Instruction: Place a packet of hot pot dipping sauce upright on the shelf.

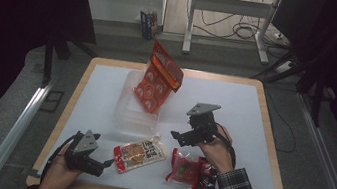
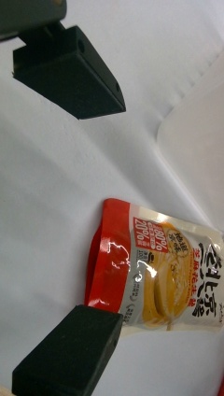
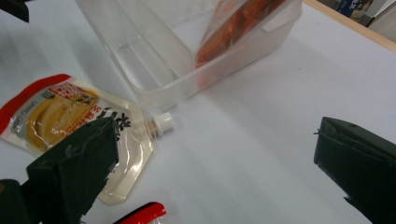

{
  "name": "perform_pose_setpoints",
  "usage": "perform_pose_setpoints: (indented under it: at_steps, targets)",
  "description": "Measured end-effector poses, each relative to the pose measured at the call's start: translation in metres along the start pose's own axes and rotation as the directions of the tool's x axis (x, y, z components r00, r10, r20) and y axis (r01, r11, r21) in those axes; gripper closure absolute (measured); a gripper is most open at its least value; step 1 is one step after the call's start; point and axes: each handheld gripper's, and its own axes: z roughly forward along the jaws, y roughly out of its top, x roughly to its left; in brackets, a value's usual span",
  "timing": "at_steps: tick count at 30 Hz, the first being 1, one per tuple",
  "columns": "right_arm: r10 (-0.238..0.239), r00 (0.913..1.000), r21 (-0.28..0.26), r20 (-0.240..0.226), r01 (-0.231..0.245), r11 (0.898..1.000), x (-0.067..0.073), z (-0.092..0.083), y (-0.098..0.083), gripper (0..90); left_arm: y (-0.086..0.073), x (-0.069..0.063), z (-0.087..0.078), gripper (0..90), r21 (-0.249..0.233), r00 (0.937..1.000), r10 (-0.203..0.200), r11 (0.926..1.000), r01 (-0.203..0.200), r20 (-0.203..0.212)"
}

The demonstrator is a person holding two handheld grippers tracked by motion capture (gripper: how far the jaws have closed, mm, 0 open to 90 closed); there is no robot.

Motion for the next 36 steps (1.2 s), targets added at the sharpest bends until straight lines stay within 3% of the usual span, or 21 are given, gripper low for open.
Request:
perform_pose_setpoints:
  at_steps: [8,15,22,36]
  targets:
    - [0.006,1.0,-0.007,0.004,-0.006,1.0,0.005,-0.008,-0.009,0.0,0.0,0.0,-0.001,2.9,0.005,0.9999,-0.009,0.9999,0.009,0.009]
    - [0.014,0.9997,-0.021,0.022,-0.013,1.0,0.008,-0.017,-0.021,0.0,0.001,-0.002,0.0,2.4,0.015,1.0,0.007,0.9999,-0.007,0.005]
    - [0.023,0.9989,-0.026,0.041,-0.022,0.999,0.013,-0.026,-0.034,0.0,0.002,-0.002,-0.002,2.6,-0.004,0.9994,-0.001,1.0,0.001,0.035]
    - [0.068,0.9934,-0.035,0.093,-0.065,0.997,0.02,-0.045,-0.07,0.2,0.008,-0.012,-0.002,15.8,-0.013,0.9978,0.035,0.9993,-0.035,0.057]
